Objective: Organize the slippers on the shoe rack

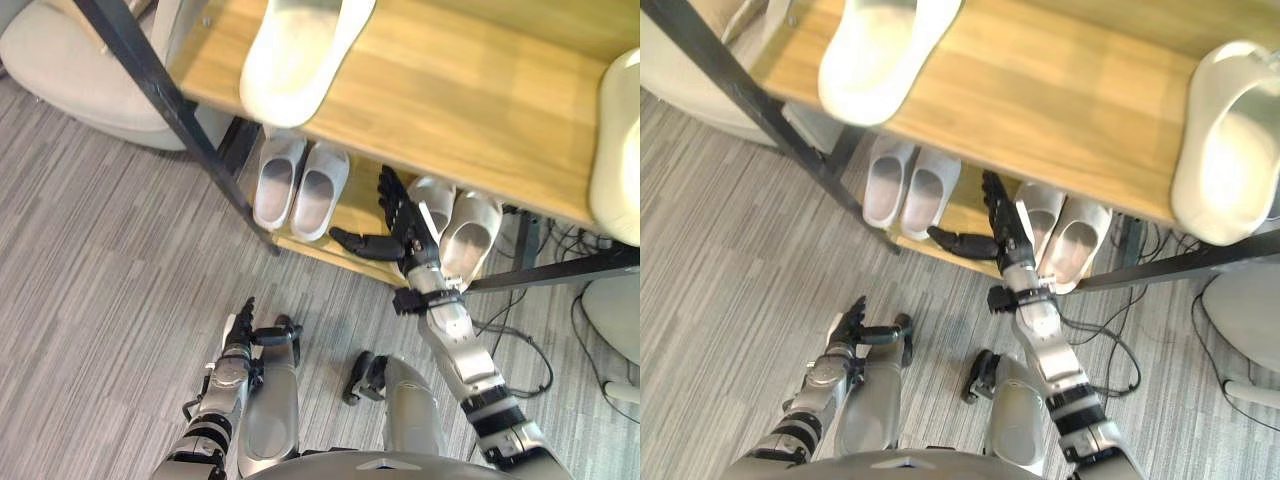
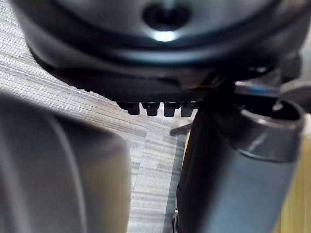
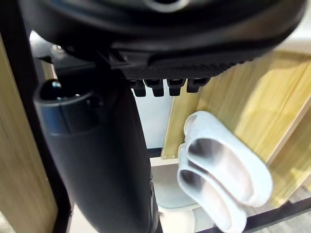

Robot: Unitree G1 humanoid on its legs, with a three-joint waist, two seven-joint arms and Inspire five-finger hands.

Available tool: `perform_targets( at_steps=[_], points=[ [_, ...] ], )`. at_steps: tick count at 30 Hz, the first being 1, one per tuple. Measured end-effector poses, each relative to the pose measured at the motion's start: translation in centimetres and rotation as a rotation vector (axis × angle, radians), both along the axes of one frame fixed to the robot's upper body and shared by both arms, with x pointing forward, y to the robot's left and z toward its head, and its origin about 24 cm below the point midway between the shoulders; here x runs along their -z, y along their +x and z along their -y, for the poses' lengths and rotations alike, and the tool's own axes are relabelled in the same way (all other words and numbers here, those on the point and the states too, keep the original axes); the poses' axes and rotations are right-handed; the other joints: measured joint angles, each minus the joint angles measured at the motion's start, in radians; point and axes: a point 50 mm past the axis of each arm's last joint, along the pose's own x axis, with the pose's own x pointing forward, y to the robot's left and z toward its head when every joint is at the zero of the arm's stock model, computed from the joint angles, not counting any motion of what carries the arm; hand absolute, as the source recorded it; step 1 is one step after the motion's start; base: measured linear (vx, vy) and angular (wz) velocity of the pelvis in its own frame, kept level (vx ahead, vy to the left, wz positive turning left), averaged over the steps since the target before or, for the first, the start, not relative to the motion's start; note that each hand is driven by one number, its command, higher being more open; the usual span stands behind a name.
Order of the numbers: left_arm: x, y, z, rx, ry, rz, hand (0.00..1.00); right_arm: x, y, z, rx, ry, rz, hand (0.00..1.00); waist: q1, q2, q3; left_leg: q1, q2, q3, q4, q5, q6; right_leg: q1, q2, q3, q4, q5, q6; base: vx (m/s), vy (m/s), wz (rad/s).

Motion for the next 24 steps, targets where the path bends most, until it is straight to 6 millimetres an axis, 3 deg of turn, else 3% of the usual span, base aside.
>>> perform_targets(
  at_steps=[6,9,12,18,24],
  points=[
    [2.2,-3.7,0.0,0.035,0.03,-0.144,1.0,5.8,-4.0,1.4,0.052,-0.161,-0.217,1.0,-0.049,0.008,-0.081,0.197,-0.01,0.072,-0.227,0.065,0.008,0.163,0.03,0.03,-0.241,0.107,0.027,0.12,0.065,-0.26],
    [3.1,-5.5,0.7,0.066,0.035,-0.204,1.0,9.7,-7.4,2.3,0.059,-0.29,-0.388,1.0,-0.062,0.034,-0.129,0.308,-0.022,0.094,-0.371,0.121,0.007,0.255,0.047,0.034,-0.374,0.166,0.034,0.08,0.009,-0.13],
    [3.6,-6.5,1.2,0.095,0.041,-0.238,1.0,12.0,-9.6,3.0,0.05,-0.387,-0.501,1.0,-0.072,0.057,-0.158,0.373,-0.027,0.103,-0.459,0.16,0.005,0.304,0.06,0.04,-0.442,0.201,0.034,0.02,0.003,-0.09],
    [3.9,-7.2,1.8,0.135,0.041,-0.268,1.0,14.1,-12.0,3.8,0.047,-0.449,-0.625,1.0,-0.076,0.07,-0.187,0.439,-0.027,0.121,-0.534,0.199,0.007,0.35,0.076,0.059,-0.506,0.244,0.029,-0.06,0.014,-0.11],
    [4.0,-7.5,1.8,0.134,0.041,-0.276,1.0,15.3,-13.1,4.9,0.109,-0.437,-0.713,1.0,-0.077,0.069,-0.194,0.478,-0.03,0.127,-0.599,0.235,0.007,0.372,0.09,0.075,-0.558,0.287,0.026,-0.08,0.026,-0.06]
  ],
)
